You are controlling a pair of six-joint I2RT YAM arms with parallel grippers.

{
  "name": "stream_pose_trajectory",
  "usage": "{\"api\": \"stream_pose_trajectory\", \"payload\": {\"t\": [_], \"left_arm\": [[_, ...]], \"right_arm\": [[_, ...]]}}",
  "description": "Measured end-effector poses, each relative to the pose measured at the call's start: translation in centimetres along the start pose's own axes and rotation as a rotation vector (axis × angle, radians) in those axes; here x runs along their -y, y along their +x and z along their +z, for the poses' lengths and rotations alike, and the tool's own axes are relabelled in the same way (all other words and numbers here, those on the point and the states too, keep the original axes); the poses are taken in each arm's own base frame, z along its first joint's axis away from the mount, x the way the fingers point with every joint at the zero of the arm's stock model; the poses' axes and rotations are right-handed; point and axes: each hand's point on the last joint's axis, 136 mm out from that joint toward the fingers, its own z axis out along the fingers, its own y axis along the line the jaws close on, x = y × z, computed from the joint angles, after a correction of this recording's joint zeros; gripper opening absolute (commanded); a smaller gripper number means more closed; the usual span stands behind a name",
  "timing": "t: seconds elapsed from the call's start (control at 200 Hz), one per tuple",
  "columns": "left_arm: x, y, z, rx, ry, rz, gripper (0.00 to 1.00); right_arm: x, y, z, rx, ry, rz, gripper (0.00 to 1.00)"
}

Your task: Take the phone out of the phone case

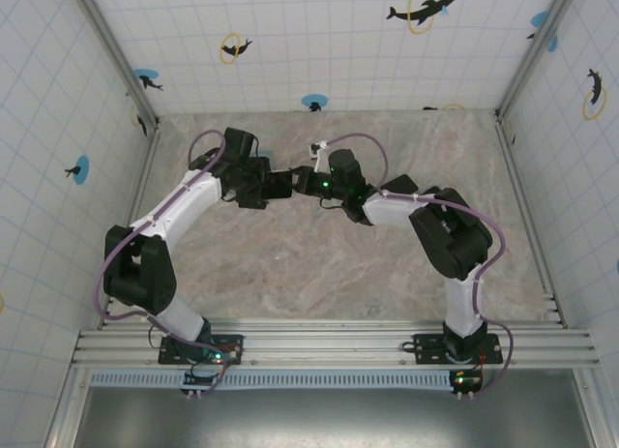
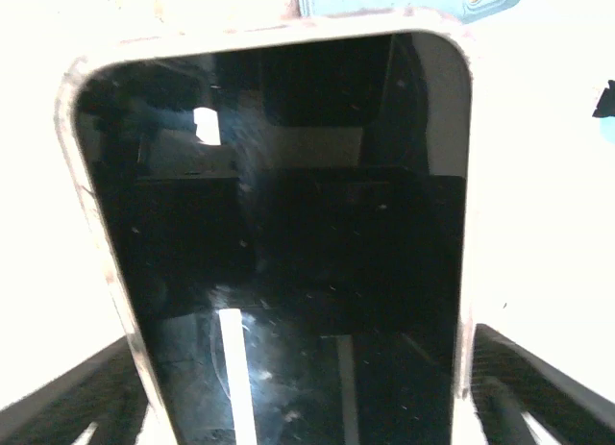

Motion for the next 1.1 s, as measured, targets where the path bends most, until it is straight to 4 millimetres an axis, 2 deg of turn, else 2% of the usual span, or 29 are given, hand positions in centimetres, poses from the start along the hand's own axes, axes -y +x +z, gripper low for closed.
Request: {"api": "stream_pose_trajectory", "payload": {"t": [0.22, 0.39, 0.526, 0.641, 0.701, 0.781, 0.926, 1.006, 1.101], "left_arm": [[-0.1, -0.2, 0.0, 0.011, -0.002, 0.002, 0.98], [0.3, -1.4, -0.7, 0.08, 0.019, 0.072, 0.98], [1.4, -3.2, -2.8, 0.185, 0.04, 0.207, 0.98], [3.9, -4.7, -5.4, 0.289, 0.106, 0.425, 0.98], [5.3, -4.8, -6.8, 0.319, 0.166, 0.549, 0.98], [7.0, -4.1, -8.9, 0.341, 0.287, 0.762, 0.98], [8.1, -1.5, -12.0, 0.335, 0.475, 1.152, 0.98], [8.2, 0.8, -12.4, 0.285, 0.543, 1.395, 0.98], [7.0, 3.1, -11.8, 0.192, 0.591, 1.651, 0.96]], "right_arm": [[0.9, 0.3, -0.2, -0.023, 0.027, 0.014, 0.0], [2.1, -0.4, -0.9, -0.033, 0.042, -0.002, 0.0], [2.7, -1.2, -2.3, -0.042, 0.041, -0.049, 0.0], [2.3, -1.9, -3.8, -0.064, 0.039, -0.129, 0.0], [1.8, -2.3, -4.6, -0.073, 0.031, -0.184, 0.0], [0.8, -2.7, -5.7, -0.086, 0.02, -0.261, 0.0], [-0.6, -3.0, -7.6, -0.119, -0.01, -0.396, 0.0], [-0.9, -2.9, -8.6, -0.146, -0.02, -0.467, 0.0], [-0.7, -2.2, -9.6, -0.198, -0.023, -0.544, 0.0]]}}
